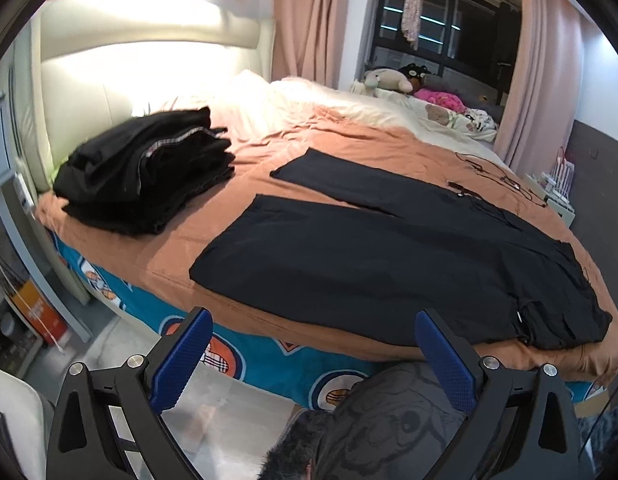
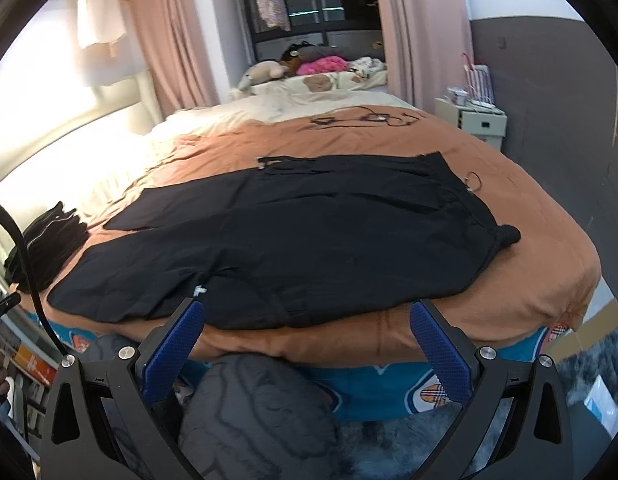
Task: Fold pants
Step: 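Move both tools down toward the black pant leg cuffs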
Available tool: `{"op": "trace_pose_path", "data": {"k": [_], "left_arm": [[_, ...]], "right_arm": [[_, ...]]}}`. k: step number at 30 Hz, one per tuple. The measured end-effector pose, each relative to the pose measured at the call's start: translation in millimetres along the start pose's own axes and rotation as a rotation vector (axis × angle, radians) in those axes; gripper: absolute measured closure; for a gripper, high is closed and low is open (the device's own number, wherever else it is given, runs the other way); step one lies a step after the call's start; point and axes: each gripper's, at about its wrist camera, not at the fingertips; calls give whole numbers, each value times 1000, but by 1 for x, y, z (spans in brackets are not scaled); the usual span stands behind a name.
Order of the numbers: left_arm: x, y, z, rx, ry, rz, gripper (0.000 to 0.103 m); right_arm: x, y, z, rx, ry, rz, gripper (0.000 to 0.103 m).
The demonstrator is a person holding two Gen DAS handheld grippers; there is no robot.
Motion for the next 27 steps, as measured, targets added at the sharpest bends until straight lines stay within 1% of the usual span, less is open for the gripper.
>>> {"op": "trace_pose_path", "data": {"k": [4,9,10,12,16,18,20,22,24,27], "left_arm": [[0,-19,-13,4,37,-19,1],[0,-45,-28,30,63,-50,3],[1,-52,-32,26,73,-60,4],[1,-65,-40,13,105,-89,9],[-1,-87,-56,12,171,-128,13],[-1,-96,-62,1,198,-143,15],[-1,-105,-67,-14,221,-154,15],[-1,-112,-70,-33,235,-162,16],[-2,-118,-72,-59,256,-171,16],[-2,-129,-75,-74,283,-191,16]], "right_arm": [[3,-11,8,-43,-23,-11,0],[2,-19,11,-61,-46,-21,0],[2,-23,12,-68,-49,-27,0],[0,-28,11,-81,-56,-43,0],[0,-39,20,-85,-90,-66,0],[0,-43,23,-96,-97,-75,0],[0,-45,27,-105,-103,-82,0],[1,-48,30,-109,-109,-85,6],[2,-53,35,-107,-123,-91,9],[2,-58,41,-105,-152,-96,12]]}}
Point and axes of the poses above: each gripper's, at about its wrist camera, not at the fingertips, and y roughly against the way its jaws point, z to its right, x to its top, and after that the axes turned 9 degrees about x, right-handed
